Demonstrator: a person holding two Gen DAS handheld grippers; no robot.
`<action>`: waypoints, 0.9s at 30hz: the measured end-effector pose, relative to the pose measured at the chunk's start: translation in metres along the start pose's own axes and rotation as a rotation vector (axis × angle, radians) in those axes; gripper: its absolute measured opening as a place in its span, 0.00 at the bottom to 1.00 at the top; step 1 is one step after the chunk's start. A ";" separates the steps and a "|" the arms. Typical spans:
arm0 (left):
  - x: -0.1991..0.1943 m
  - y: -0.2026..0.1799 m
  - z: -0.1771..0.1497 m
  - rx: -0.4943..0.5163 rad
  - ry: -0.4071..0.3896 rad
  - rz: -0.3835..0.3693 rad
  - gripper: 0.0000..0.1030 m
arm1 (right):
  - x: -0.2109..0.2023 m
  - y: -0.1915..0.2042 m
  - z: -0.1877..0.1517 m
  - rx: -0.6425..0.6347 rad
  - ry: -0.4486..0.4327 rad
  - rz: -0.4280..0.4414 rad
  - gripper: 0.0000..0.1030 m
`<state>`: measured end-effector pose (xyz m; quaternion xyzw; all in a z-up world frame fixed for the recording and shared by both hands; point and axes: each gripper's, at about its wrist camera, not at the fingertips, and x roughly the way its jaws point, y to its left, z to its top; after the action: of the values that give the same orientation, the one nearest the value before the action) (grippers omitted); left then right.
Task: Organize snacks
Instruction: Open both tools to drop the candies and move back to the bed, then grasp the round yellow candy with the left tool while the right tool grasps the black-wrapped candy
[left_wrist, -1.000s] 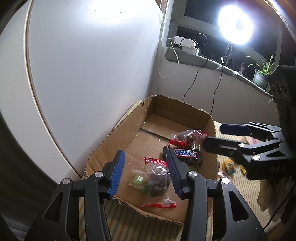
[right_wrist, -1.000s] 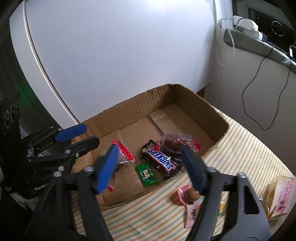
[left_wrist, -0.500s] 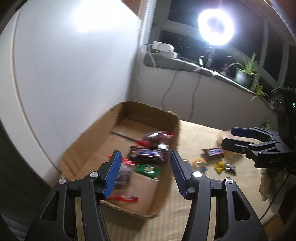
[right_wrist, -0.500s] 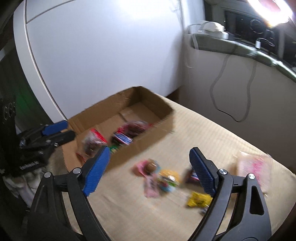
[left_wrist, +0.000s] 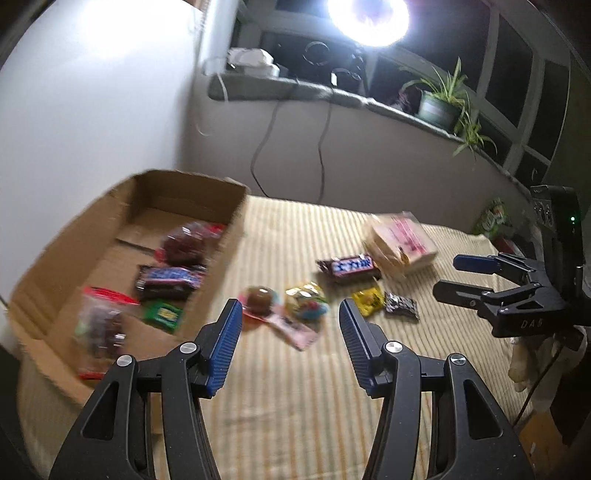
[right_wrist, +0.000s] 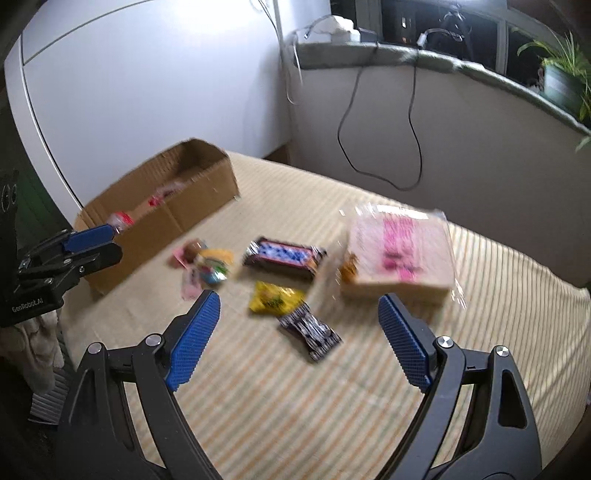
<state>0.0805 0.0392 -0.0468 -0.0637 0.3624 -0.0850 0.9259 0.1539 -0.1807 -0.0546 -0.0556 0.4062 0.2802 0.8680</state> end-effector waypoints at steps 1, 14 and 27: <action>0.005 -0.003 0.000 0.005 0.010 -0.005 0.52 | 0.002 -0.004 -0.003 0.004 0.008 0.000 0.87; 0.068 -0.019 0.006 0.048 0.111 0.003 0.51 | 0.043 -0.013 -0.014 -0.057 0.092 0.043 0.68; 0.092 -0.021 0.006 0.085 0.158 0.028 0.38 | 0.079 0.002 -0.012 -0.138 0.140 0.033 0.53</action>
<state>0.1492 0.0001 -0.0995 -0.0123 0.4311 -0.0922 0.8975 0.1853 -0.1478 -0.1204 -0.1279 0.4463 0.3171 0.8270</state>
